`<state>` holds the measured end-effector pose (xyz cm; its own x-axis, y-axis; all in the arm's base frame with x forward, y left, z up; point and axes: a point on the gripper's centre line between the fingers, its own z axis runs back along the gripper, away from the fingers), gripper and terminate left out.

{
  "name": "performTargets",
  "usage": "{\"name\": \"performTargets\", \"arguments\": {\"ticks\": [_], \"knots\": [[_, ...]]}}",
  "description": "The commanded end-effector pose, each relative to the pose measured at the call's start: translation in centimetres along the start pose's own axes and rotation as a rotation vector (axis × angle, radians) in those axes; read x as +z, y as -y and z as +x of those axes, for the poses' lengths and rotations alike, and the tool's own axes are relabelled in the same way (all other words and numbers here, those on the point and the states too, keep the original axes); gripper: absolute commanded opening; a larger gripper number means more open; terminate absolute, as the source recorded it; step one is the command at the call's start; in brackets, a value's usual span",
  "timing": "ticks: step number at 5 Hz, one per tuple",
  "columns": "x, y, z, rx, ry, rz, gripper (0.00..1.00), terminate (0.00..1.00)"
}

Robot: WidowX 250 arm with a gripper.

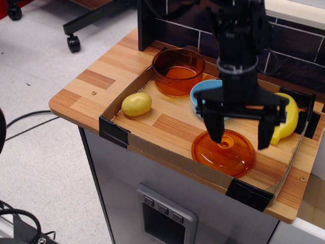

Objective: Put lid on pot

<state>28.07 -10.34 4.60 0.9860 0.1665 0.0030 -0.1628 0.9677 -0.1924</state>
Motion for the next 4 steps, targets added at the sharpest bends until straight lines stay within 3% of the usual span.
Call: {"name": "performTargets", "arguments": {"ticks": [1,4], "knots": [[-0.2,0.0,0.6,-0.012,0.046,0.018,1.00,0.00],[-0.6,-1.9,1.4,0.025,0.045,0.038,1.00,0.00]]}}
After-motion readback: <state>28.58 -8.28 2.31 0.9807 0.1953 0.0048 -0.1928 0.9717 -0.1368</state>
